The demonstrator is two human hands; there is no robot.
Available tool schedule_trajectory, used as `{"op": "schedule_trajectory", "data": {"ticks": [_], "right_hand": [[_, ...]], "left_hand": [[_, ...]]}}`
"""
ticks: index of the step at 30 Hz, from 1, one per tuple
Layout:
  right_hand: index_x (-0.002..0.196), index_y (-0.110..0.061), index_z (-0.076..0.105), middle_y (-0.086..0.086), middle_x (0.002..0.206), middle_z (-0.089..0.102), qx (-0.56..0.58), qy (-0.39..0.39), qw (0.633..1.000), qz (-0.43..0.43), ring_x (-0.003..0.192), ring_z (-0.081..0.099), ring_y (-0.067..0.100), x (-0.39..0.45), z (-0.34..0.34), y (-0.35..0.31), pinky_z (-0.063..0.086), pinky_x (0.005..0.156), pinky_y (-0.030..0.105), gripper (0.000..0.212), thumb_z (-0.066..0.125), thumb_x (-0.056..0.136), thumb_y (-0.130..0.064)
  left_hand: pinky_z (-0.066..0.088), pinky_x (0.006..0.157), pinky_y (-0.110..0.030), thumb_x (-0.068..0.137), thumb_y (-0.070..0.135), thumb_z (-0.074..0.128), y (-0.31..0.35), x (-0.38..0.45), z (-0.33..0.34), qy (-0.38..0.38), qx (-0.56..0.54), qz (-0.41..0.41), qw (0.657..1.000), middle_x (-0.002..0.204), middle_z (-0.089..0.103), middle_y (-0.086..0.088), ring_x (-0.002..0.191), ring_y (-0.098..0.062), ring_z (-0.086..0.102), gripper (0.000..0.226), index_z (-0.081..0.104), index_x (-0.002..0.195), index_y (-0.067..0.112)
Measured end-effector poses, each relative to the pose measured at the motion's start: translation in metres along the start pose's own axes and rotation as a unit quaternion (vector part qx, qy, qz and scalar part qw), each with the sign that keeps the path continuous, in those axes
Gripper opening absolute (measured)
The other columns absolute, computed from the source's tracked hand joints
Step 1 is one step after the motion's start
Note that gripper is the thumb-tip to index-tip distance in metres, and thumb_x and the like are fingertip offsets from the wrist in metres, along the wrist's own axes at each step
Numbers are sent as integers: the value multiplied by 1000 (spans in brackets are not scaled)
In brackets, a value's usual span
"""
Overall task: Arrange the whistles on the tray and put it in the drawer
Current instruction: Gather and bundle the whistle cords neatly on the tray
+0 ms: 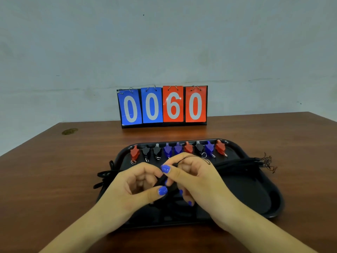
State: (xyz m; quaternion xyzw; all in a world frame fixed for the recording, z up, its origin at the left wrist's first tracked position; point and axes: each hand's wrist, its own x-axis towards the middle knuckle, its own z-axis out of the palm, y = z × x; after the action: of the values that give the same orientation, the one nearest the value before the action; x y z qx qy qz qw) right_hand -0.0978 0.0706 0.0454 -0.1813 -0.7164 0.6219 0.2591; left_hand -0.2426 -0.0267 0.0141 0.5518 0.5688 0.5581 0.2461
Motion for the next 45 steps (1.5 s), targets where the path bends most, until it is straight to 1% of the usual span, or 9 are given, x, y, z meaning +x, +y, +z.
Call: {"op": "schedule_trajectory", "data": {"ticks": [7,11,19,22,26,29,32,41,45], "right_hand": [[78,-17,67,-5,53,61,94,26,994,49,39,34,5,2,-8,0,27,36,16,9,62,85,-19],[81,-12,65,-7,47,58,120,20,990,66,35,36,3,5,-17,0,29,36,14,9,61,85,-20],[84,-13,65,-2,66,63,213,73,974,25,41,40,5,15,-48,-12,30,34,15,17,63,73,-25],[84,-13,64,-3,65,62,242,123,962,34,42,38,6,21,-65,-11,29,33,15,12,62,78,-23],[92,-18,63,-6,62,62,254,202,944,61,43,36,6,29,-87,-2,29,33,15,7,58,88,-21],[89,-19,63,-7,61,62,265,241,931,66,40,39,4,31,-103,0,30,32,15,4,60,87,-22],[83,-19,61,-7,61,62,289,265,918,54,38,40,4,32,-116,-1,30,32,16,3,62,85,-21],[82,-18,59,-10,49,59,278,336,899,35,35,38,4,32,-143,2,27,33,13,7,58,88,-16],[86,-19,61,-10,47,58,271,357,893,44,36,38,5,32,-149,7,28,33,13,8,56,89,-14]], "left_hand": [[48,62,-20,57,54,79,2,-1,0,-3,47,-32,998,66,59,-9,62,-12,54,40,71,84,26],[38,43,-14,74,33,73,14,0,4,-54,6,-115,992,57,54,0,42,-4,44,21,69,95,37],[34,40,-14,62,48,77,11,3,-5,-8,6,-113,994,48,50,0,40,-5,41,28,71,82,29],[47,55,-22,36,61,82,7,5,-16,39,-46,-119,991,44,45,2,39,-6,39,58,72,76,21],[54,65,-23,35,60,84,4,8,-28,88,-100,-97,986,42,36,2,37,-10,33,53,67,64,19],[53,67,-26,51,62,75,3,9,-34,117,-109,-89,983,44,35,2,40,-11,34,44,60,53,21],[44,77,-36,83,36,51,3,12,-38,158,-104,-94,977,44,34,0,44,-13,36,44,54,43,19],[39,71,-32,64,31,64,6,14,-54,211,-184,-71,957,54,41,0,55,-12,43,19,65,64,13],[46,77,-33,83,12,51,3,15,-54,251,-203,-60,945,50,39,1,53,-12,48,15,64,77,10]]}}
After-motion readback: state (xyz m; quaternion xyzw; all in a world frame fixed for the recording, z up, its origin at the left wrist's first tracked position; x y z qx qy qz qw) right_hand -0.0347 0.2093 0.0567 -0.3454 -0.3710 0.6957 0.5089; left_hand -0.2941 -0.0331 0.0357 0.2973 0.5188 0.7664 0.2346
